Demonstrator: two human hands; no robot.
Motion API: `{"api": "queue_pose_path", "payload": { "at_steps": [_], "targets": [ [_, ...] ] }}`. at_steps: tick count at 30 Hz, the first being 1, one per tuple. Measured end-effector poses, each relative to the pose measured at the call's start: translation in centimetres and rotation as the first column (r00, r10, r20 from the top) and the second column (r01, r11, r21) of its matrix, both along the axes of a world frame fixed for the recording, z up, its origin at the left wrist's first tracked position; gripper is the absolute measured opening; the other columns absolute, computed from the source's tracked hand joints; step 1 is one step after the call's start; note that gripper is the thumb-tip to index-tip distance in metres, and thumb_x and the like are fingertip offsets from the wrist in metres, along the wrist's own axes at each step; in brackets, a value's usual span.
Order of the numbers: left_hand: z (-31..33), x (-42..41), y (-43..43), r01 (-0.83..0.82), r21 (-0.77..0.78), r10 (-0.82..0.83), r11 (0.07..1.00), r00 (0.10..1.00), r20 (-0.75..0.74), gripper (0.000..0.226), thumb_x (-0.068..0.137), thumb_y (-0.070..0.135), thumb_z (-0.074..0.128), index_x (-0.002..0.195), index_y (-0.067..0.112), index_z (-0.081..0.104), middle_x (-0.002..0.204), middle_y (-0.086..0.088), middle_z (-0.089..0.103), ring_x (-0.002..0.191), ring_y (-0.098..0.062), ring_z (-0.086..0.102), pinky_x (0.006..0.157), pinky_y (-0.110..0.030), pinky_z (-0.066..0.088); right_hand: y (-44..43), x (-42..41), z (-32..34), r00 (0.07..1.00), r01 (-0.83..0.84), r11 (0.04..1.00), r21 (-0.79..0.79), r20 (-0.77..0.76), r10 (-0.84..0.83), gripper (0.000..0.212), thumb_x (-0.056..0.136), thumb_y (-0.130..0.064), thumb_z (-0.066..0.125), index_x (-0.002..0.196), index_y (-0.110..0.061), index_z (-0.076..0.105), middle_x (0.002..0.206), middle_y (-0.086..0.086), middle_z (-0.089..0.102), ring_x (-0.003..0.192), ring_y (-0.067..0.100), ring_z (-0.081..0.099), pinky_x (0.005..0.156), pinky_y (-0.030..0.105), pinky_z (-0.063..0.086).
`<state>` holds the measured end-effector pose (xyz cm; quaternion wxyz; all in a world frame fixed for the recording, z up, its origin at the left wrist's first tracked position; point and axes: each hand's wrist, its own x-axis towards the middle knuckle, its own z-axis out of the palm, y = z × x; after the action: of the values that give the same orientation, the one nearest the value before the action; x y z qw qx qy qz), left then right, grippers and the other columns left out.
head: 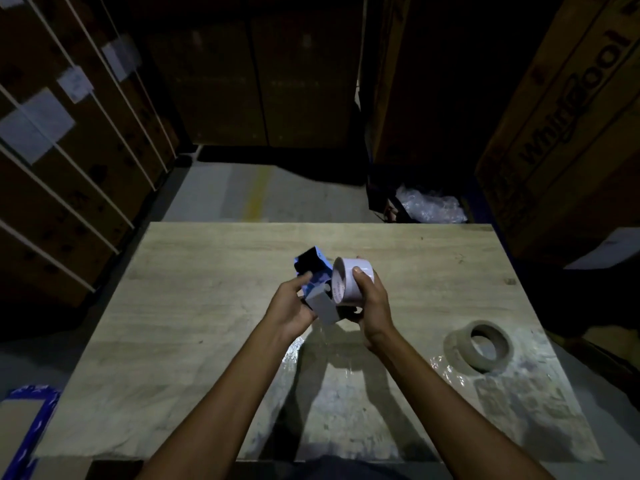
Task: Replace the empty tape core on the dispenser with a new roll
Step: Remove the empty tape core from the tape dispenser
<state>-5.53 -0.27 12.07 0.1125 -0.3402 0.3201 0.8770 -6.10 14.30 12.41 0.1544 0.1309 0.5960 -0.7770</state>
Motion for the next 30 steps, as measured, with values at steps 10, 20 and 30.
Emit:
{"api": "queue_pose_path", "payload": {
  "at_steps": [10, 20, 30],
  "targets": [
    [-6.9, 0.3, 0.0, 0.182, -0.306, -0.160, 0.934, 0.983, 0.094, 0.031, 0.094, -0.011, 0.042, 0.115, -0.002, 0.064, 0.115, -0.025, 0.064, 0.094, -0.034, 0.061, 0.083, -0.043, 0.052, -1.1, 1.1, -6.0, 0.988, 0.068, 0.980, 0.186, 0.123, -0.091, 0.048, 0.091, -0.045, 0.060, 0.133, -0.022, 0.053, 0.121, 0.011, 0.062, 0.100, 0.027, 0.065, 0.067, 0.044, 0.062],
    [-10.9, 1.8, -0.2, 0.361, -0.539, -0.305, 0.761, 0.932, 0.195, 0.034, 0.090, -0.014, 0.051, 0.113, 0.001, 0.071, 0.080, -0.020, 0.069, 0.056, -0.025, 0.057, 0.058, -0.032, 0.047, -2.7, 2.8, -9.2, 0.995, -0.076, 0.789, 0.609, -0.004, 0.099, 0.073, 0.089, -0.046, 0.068, 0.152, -0.031, 0.033, 0.138, 0.014, 0.045, 0.125, 0.031, 0.052, 0.099, 0.033, 0.045],
    [-9.5, 2.1, -1.4, 0.301, -0.609, -0.287, 0.734, 0.950, 0.124, 0.020, 0.094, 0.006, 0.060, 0.110, 0.007, 0.072, 0.100, -0.019, 0.074, 0.077, -0.027, 0.070, 0.066, -0.035, 0.054, -2.0, 3.2, -8.5, 0.993, -0.065, 0.818, 0.571, -0.045, 0.111, 0.077, 0.087, -0.044, 0.071, 0.152, -0.026, 0.034, 0.150, 0.004, 0.043, 0.136, 0.021, 0.044, 0.097, 0.025, 0.039]
  ]
}}
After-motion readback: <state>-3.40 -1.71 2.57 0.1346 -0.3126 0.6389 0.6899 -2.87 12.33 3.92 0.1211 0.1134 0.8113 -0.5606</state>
